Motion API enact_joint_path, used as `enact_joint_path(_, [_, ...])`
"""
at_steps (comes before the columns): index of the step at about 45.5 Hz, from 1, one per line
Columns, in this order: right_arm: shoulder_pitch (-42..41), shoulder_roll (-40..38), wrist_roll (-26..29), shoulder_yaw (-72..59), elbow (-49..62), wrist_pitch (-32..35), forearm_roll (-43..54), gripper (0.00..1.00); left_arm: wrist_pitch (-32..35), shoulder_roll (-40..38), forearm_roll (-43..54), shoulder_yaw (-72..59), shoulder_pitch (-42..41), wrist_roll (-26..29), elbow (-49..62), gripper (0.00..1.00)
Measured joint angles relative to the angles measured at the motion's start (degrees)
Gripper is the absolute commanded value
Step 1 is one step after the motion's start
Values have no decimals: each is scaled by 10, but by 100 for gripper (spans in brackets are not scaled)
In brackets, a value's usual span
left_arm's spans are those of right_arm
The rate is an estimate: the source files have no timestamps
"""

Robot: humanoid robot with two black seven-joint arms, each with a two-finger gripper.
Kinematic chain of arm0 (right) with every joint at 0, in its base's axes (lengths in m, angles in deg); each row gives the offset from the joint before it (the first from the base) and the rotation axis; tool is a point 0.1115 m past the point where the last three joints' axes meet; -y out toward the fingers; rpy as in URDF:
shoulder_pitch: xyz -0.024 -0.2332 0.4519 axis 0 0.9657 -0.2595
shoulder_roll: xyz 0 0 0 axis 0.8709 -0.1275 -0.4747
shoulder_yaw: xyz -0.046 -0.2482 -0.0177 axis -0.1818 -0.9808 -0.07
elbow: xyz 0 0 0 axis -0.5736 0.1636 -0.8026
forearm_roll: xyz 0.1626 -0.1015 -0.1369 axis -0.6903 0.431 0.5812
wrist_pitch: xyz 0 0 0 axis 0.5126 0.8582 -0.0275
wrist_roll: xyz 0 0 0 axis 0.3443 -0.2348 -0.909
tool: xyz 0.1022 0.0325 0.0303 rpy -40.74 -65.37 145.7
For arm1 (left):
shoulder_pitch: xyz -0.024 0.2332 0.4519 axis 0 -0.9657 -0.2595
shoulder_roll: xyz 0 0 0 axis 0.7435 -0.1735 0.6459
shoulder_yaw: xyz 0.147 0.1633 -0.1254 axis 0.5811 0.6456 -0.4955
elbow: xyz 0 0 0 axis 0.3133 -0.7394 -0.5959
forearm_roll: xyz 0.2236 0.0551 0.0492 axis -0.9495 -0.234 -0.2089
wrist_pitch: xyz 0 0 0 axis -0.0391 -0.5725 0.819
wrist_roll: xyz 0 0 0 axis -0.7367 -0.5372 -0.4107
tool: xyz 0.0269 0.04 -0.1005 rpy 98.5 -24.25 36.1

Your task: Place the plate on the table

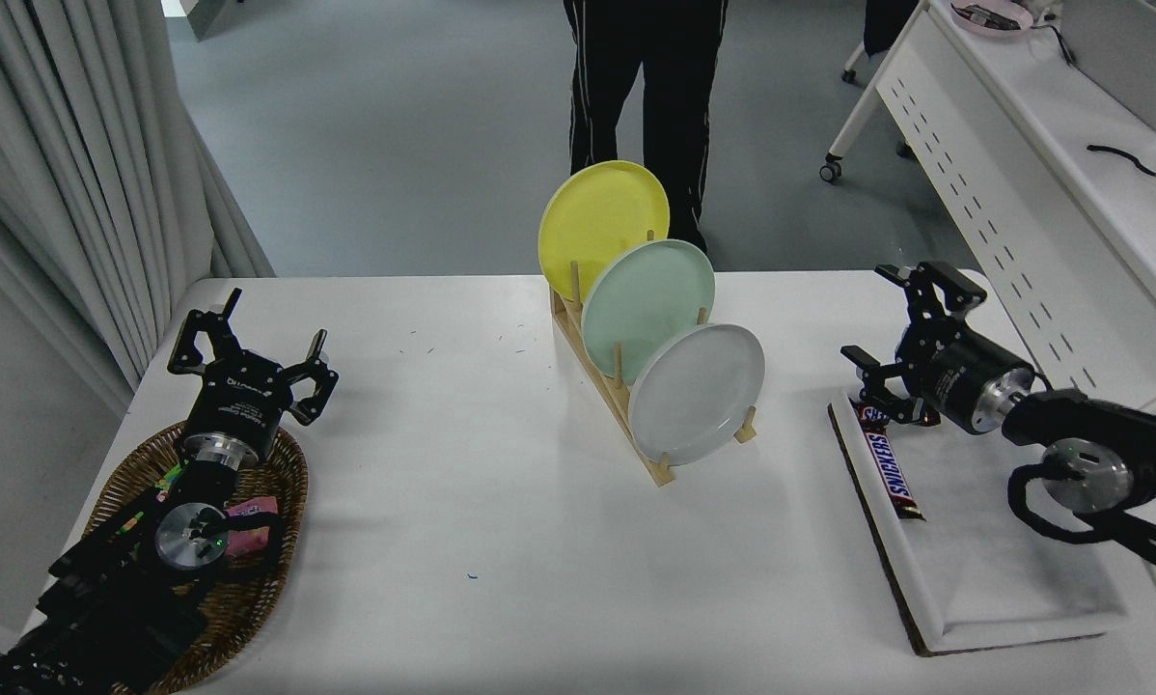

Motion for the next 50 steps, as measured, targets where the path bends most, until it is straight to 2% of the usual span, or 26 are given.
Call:
enact_joint_path(9, [-51,-7,20,-59,-27,24,-49,100,0,0,0,0,0,0,0,100])
enact_joint_path(25, [-145,27,182,-99,-21,44,-150,100,0,0,0,0,0,0,0,100])
enact_joint_path(34, [-161,67,239,-92,23,41,-162,100,0,0,0,0,0,0,0,100])
enact_joint_path(50, [-182,146,274,-88,110,-4,-104,100,0,0,0,0,0,0,0,100])
